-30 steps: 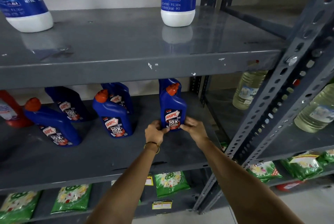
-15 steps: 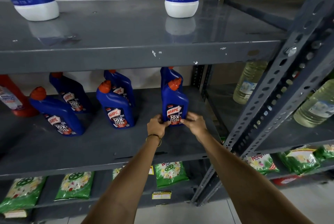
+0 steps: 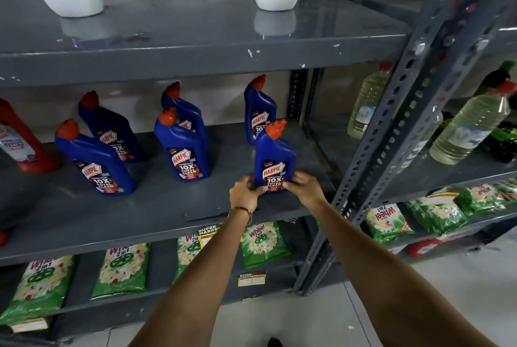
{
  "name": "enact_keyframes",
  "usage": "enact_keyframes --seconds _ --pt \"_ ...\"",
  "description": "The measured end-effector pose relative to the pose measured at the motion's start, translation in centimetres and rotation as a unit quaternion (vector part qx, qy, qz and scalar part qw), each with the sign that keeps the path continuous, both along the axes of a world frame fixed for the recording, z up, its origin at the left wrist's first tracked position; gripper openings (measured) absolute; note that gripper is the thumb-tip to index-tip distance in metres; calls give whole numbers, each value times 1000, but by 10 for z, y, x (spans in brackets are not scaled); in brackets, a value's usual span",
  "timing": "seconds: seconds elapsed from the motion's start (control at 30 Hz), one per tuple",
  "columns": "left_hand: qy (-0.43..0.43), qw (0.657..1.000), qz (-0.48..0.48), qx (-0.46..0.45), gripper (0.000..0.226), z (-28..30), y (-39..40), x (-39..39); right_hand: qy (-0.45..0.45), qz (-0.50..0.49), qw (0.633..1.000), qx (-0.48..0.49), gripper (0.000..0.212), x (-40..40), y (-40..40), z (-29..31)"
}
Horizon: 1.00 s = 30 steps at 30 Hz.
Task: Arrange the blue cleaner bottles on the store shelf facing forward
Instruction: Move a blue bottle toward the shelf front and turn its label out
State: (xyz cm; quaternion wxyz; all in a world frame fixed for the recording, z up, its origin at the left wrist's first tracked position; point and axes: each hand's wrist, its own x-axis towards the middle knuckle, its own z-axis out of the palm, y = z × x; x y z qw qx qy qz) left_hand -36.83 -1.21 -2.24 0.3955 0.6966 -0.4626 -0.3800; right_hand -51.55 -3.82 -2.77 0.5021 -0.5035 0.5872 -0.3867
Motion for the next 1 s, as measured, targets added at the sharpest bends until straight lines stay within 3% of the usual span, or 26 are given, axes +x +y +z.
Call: enact_keyframes --seconds 0.77,1.0 --pt "-47 999 -6 16 42 4 31 -13 10 24 1000 10 48 -14 25 3" --pt "-45 998 19 33 51 6 38 -6 41 12 999 32 69 -18 23 -10"
